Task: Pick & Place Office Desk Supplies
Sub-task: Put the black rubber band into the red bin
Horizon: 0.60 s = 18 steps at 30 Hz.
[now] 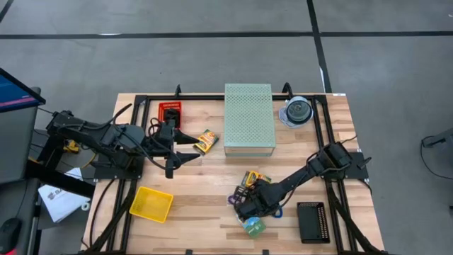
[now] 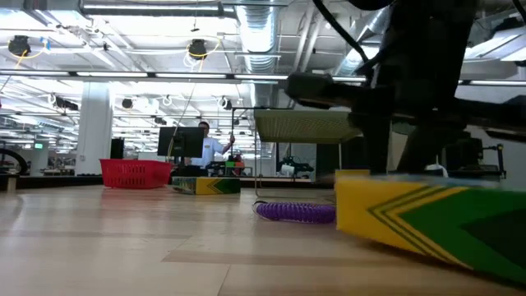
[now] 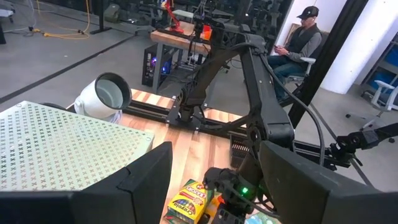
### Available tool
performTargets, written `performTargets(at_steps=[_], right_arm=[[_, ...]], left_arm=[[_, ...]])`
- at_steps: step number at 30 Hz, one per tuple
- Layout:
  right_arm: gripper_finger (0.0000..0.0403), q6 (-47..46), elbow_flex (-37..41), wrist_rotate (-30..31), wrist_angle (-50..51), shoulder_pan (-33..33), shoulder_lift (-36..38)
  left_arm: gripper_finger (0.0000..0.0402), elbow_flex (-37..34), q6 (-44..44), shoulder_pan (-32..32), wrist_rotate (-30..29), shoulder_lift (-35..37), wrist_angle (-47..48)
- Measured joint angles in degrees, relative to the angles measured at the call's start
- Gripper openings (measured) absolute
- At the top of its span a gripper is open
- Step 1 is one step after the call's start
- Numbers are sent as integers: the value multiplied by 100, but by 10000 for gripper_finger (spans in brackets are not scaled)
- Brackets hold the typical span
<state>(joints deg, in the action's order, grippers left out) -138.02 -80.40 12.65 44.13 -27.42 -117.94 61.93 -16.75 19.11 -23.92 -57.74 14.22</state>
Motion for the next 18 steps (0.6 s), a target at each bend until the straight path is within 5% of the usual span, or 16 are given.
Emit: performTargets(at_steps=[12, 18], right_arm=[[4, 443, -1647, 1660, 1921, -30, 218], [2, 1217, -2466, 2469, 2199, 46, 220]], left_arm=[[237, 0, -14, -2, 41, 0, 168], [237, 0, -490, -2, 598, 0, 682]])
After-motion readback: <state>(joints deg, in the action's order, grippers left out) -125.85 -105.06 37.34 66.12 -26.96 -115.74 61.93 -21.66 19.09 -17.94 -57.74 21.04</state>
